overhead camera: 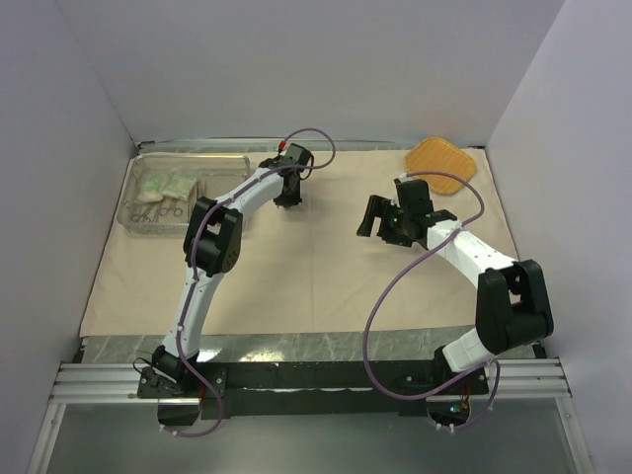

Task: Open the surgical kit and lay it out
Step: Place the medical item in the surgical kit, then pick up the medical item from the container.

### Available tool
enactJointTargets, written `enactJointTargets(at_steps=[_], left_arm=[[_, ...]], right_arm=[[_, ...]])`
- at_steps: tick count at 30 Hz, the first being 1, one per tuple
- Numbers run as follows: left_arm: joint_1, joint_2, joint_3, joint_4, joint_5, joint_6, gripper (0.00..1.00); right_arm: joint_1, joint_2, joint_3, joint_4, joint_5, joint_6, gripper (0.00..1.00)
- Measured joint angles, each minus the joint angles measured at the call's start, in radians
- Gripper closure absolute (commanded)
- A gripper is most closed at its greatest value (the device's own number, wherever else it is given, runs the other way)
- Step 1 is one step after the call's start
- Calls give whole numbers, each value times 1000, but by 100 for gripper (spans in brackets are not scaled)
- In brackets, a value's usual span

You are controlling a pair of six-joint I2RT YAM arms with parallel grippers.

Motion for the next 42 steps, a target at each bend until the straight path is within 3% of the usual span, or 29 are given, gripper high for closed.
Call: enactJointTargets(at_steps=[11, 20, 26, 34, 42], left_arm=[[0, -51, -2, -45, -2, 0, 60], [28, -344, -72, -55, -17, -1, 59], [167, -509, -212, -29, -16, -8, 60], [400, -481, -372, -3, 14, -14, 63], [450, -373, -370, 12, 37, -23, 63]], right_arm=[[0, 4, 3, 0, -2, 0, 0], [0, 4, 10, 0, 3, 0, 0], [0, 4, 16, 2, 3, 0, 0], [0, 4, 16, 3, 3, 0, 0], [0, 4, 16, 7, 2, 0, 0]])
